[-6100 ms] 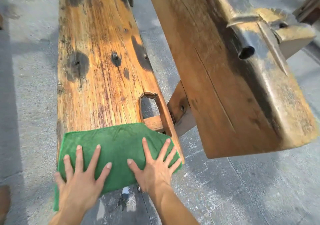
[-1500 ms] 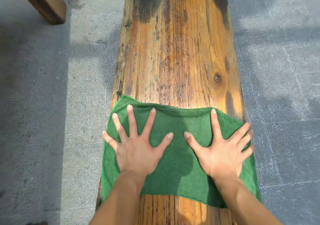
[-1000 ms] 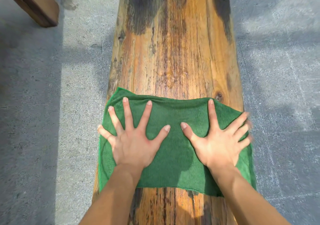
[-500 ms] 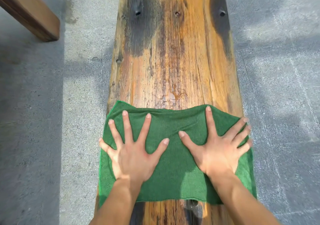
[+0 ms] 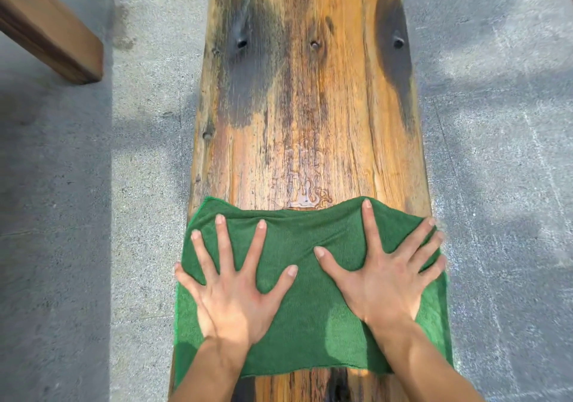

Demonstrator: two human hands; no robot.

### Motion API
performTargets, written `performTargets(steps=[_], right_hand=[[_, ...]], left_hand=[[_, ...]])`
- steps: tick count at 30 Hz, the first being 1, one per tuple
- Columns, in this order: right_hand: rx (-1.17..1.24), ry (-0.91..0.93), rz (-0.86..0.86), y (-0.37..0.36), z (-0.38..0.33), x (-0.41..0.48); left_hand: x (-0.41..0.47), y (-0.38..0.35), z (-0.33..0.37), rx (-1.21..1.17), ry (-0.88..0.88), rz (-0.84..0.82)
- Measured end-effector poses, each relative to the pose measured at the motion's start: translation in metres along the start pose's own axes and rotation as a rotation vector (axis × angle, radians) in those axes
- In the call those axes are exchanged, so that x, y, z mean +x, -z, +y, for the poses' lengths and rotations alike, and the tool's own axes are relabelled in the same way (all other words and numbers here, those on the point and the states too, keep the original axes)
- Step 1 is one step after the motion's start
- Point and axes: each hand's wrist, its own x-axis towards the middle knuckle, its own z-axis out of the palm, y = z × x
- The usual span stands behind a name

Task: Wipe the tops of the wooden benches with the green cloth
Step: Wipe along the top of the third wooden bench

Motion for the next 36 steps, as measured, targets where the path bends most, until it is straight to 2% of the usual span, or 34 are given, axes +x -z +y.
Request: performTargets(steps=[11,36], right_hand=[[0.003,-0.037,-0.067,0.012,-0.008,0.012],[0.028,-0.02,-0.005,0.032,-0.043,0.107]], left_hand=[[0.02,0.004,0.003,0.038,-0.01,-0.026],[0.136,0.032,0.026,-0.043,-0.01,-0.037]])
